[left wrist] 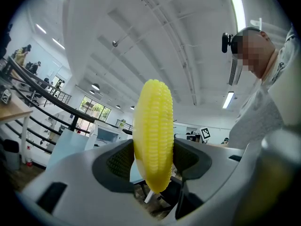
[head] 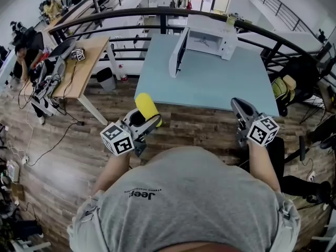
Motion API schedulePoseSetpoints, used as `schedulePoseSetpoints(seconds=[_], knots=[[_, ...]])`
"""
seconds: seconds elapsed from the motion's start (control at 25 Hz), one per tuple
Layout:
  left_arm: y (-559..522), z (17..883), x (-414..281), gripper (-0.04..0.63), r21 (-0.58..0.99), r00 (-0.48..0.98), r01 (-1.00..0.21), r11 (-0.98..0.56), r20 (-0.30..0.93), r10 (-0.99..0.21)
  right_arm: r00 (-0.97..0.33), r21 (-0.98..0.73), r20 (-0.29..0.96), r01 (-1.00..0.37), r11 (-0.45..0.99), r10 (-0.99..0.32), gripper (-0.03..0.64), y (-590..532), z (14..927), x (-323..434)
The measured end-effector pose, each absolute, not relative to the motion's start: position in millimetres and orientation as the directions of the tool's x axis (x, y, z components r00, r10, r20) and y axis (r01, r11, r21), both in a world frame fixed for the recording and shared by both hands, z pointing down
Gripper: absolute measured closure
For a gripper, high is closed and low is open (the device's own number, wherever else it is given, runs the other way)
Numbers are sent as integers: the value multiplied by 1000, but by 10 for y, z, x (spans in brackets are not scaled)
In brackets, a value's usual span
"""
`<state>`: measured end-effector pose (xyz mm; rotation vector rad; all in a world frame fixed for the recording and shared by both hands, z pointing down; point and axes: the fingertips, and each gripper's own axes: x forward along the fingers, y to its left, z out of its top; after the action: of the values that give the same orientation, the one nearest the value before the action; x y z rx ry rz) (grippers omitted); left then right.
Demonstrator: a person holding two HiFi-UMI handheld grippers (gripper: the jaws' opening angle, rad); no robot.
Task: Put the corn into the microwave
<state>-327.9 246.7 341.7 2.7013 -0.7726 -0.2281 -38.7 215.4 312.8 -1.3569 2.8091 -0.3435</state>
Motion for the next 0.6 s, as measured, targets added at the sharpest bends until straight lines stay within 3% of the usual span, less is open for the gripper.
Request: schedulePoseSetpoints(seconds=[0.32, 0.6], knots=[[2250, 3493, -3356, 341, 354, 847, -479, -803, -56, -529, -608, -203, 112, -788, 581, -786, 598, 1968, 3220, -402], [1977, 3581, -3028, 340, 355, 841, -498, -791, -24, -540, -618, -219, 109, -779, 587, -779, 598, 1672, 3342, -21]])
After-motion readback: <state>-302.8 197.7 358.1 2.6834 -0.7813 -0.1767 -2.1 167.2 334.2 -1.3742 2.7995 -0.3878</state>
